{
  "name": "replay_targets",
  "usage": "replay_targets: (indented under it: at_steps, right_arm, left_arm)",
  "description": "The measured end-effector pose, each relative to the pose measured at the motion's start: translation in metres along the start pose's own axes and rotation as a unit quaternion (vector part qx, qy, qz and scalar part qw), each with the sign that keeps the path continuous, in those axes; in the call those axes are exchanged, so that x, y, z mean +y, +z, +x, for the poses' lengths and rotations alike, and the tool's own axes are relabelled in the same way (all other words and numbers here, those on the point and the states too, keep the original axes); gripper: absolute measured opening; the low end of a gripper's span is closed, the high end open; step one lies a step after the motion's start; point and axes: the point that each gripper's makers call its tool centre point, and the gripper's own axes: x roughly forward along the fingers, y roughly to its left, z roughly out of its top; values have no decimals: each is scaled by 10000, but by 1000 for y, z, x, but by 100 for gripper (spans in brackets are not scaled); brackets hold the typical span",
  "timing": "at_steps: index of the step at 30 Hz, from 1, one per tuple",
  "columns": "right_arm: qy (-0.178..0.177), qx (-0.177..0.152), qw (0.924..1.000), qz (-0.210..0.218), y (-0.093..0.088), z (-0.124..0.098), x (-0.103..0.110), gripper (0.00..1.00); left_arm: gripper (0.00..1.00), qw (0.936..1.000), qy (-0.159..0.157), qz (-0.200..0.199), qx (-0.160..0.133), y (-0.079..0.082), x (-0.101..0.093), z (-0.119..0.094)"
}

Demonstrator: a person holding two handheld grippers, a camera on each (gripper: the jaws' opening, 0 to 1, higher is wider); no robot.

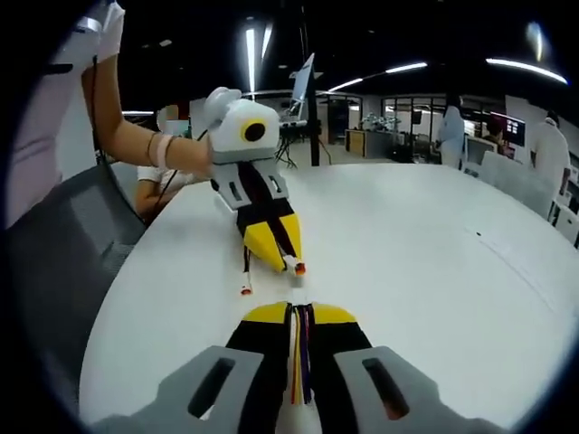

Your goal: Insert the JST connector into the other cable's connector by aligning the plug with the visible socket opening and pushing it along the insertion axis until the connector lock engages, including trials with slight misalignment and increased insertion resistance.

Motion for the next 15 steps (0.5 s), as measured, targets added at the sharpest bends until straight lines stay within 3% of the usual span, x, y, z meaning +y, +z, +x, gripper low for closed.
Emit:
replay_targets:
  at_steps: [9, 15]
  right_arm:
    - [53, -33, 9995, -319, 18, -3, 8, 3]
    - [109, -48, 9986, -517, 24, -1, 13, 3]
  left_arm:
    - [0, 9982, -159, 565, 83, 20, -12, -5]
    - [0, 9980, -217, 591, 89, 26, -18, -6]
